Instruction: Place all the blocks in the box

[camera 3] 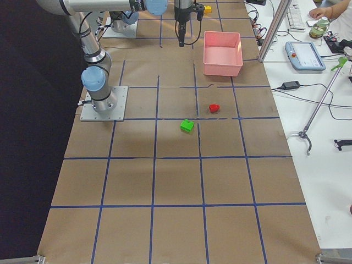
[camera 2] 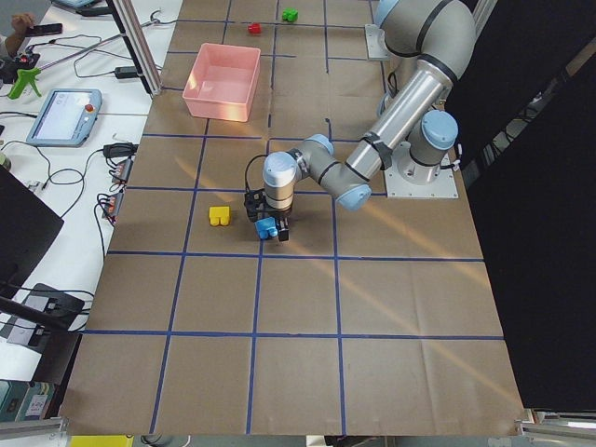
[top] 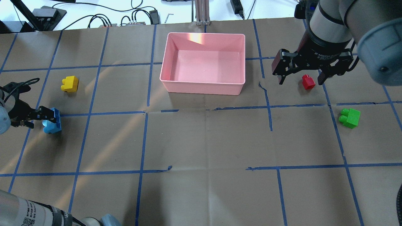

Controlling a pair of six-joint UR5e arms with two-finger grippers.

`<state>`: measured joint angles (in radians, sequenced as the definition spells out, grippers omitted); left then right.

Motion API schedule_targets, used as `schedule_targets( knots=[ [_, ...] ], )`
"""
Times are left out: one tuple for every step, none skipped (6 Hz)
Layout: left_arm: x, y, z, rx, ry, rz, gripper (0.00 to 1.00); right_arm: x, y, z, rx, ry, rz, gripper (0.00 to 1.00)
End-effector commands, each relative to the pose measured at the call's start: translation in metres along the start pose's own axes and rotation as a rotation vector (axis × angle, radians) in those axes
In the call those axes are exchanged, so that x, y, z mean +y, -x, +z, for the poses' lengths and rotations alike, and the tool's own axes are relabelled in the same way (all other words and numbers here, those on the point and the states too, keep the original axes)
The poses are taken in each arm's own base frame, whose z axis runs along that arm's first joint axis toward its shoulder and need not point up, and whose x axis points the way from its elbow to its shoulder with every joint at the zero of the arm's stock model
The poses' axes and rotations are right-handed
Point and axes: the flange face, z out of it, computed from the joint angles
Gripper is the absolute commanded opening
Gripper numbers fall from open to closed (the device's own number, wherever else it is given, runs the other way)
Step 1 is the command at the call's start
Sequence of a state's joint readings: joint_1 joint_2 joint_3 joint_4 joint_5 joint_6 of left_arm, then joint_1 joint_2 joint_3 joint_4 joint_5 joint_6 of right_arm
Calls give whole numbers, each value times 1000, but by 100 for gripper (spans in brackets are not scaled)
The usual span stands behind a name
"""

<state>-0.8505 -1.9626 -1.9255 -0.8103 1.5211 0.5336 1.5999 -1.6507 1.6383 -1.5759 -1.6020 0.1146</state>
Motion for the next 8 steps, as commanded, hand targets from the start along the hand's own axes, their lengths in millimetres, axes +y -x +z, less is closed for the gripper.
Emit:
schedule_targets(
  knots=[
    [-7, -13, 0, -3, -18, 26, 98, 0, 0, 1, 0, 1, -1, 100],
    [-9, -11, 4, -1, -17, 26, 98, 0, 0, 2, 0, 4, -1, 100],
    [-12, -8, 13, 2, -2, 27, 98, 1, 0, 3, 0, 7, -1, 100],
    [-13, -7, 24, 10, 15, 26, 93, 1, -1, 4, 0, 8, 0, 100],
    [-13, -6, 22, 8, 17, 25, 54, 0, 0, 6, 0, 8, -1, 100],
    [-13, -6, 19, 8, 17, 26, 15, -1, -2, 6, -1, 7, 2, 100],
    [-18, -4, 12, -2, 6, 35, 0, -1, -2, 6, -3, 7, 2, 100],
    [-21, -6, 3, -9, -5, 43, 0, -1, -2, 5, -8, 5, 3, 100]
  ],
)
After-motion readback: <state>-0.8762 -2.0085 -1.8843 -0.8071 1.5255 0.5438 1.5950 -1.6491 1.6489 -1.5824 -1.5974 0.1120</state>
